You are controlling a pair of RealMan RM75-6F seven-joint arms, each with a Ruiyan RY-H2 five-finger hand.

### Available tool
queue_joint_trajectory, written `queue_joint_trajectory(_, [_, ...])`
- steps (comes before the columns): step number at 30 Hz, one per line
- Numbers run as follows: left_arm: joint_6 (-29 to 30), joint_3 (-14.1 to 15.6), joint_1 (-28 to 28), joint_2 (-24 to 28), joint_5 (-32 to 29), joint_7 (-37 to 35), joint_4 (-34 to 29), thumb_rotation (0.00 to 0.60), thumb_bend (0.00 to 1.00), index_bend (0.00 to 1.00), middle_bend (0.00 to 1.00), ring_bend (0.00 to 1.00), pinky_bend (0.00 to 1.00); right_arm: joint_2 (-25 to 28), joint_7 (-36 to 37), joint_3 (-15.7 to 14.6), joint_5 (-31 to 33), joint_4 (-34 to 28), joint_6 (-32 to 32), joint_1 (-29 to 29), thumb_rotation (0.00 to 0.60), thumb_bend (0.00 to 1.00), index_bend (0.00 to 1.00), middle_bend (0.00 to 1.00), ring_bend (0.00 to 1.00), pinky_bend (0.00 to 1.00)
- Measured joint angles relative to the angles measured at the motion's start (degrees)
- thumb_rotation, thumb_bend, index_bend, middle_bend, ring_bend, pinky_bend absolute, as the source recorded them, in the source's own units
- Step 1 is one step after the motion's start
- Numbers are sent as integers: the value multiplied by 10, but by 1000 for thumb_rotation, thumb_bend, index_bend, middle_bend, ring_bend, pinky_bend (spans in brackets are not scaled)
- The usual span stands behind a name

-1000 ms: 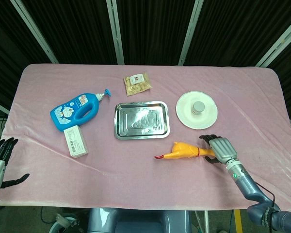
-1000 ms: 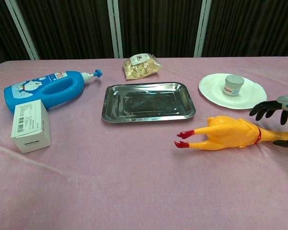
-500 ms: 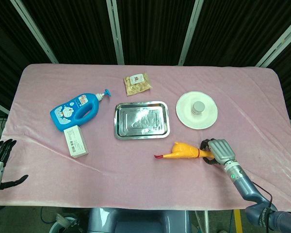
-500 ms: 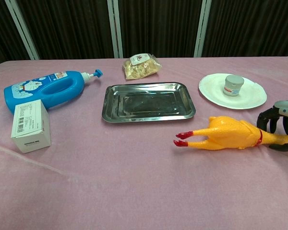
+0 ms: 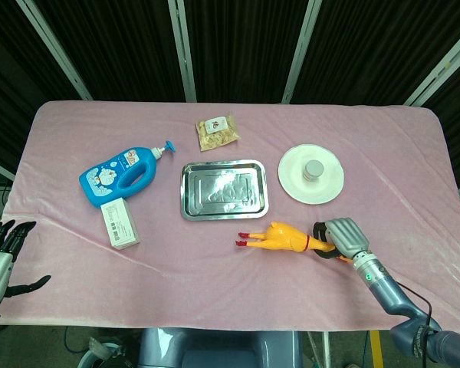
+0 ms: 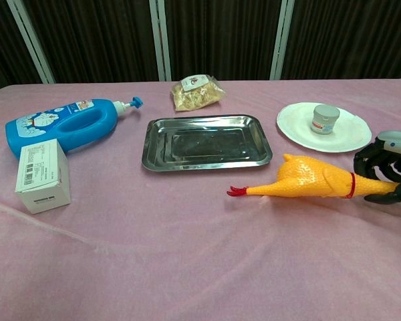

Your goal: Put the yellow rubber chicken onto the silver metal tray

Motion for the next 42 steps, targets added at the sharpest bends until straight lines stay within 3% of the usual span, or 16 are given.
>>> queue_joint_trajectory(19, [-84,-23,-89,14,36,64,-92,600,9,105,161,74,37,140,245,-32,-60,-148,-18,24,600,428,1000,796,810,972])
queue_joint_trajectory(28, [-124,-50,-143,-27,48,136,-144,600,9,105,150,74,37,174,352,-26,-70,-210,-21,49,600,428,1000,796,810,972])
queue_joint_trajectory(42, [-184,-100,-224,-150,4,289,-200,600,8,101,131,74,37,186,337,-4,-44,-273,-55,89,600,444,1000,796,810,972])
